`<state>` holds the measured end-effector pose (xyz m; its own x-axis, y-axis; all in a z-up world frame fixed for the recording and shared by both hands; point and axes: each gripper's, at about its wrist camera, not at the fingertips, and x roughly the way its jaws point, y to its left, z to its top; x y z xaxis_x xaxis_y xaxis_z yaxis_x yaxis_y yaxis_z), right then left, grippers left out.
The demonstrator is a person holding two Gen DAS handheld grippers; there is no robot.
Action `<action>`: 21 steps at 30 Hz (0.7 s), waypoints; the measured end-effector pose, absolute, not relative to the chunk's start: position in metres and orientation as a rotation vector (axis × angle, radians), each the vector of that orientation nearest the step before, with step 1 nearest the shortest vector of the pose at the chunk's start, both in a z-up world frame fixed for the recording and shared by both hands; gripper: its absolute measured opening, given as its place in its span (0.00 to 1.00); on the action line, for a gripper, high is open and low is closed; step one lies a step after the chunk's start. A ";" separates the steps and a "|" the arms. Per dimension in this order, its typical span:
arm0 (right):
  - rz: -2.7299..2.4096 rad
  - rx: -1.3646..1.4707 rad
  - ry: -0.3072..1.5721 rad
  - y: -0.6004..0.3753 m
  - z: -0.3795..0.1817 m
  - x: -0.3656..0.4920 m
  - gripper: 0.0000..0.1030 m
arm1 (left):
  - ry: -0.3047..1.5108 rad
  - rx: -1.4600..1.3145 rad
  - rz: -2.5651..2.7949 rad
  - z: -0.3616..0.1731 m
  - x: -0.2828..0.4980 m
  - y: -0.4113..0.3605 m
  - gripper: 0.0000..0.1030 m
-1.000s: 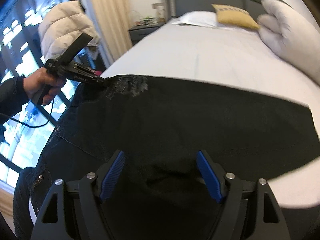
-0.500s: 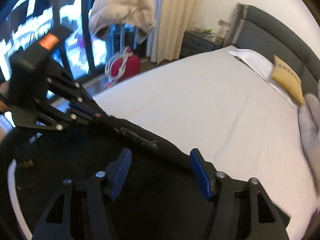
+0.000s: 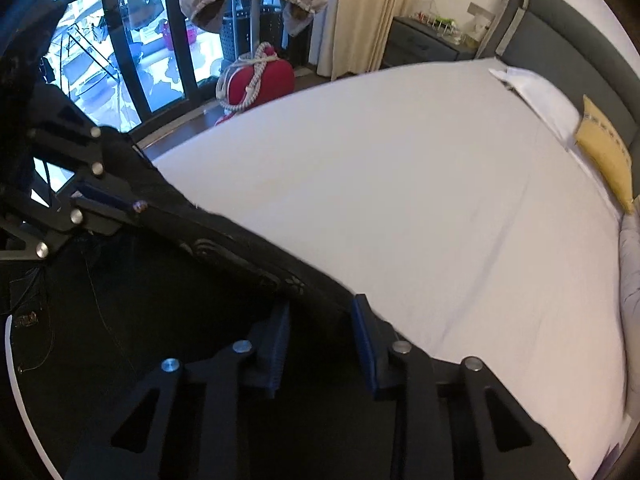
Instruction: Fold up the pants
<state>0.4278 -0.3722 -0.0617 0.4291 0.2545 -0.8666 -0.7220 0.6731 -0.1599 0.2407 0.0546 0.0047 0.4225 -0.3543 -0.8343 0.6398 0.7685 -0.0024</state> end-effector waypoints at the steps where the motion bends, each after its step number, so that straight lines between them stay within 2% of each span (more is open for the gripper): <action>1: 0.654 -0.557 0.952 -0.375 -0.064 0.427 0.32 | 0.947 0.339 -0.638 0.001 0.242 0.055 0.04; 2: 0.656 -0.539 0.962 -0.378 -0.066 0.427 0.31 | 0.947 0.338 -0.639 -0.003 0.242 0.055 0.04; 4: 0.655 -0.505 0.978 -0.382 -0.067 0.428 0.15 | 0.947 0.338 -0.639 -0.005 0.244 0.056 0.04; 7: 0.643 -0.442 1.011 -0.385 -0.067 0.428 0.09 | 0.949 0.332 -0.642 -0.006 0.244 0.057 0.04; 11: 0.615 -0.298 1.041 -0.388 -0.066 0.423 0.08 | 0.946 0.326 -0.643 -0.005 0.242 0.058 0.04; 18: 0.584 0.159 1.106 -0.408 -0.081 0.410 0.07 | 0.962 0.332 -0.648 -0.003 0.228 0.062 0.04; 21: 0.600 0.178 1.081 -0.407 -0.080 0.394 0.07 | 0.966 0.342 -0.659 0.001 0.216 0.062 0.04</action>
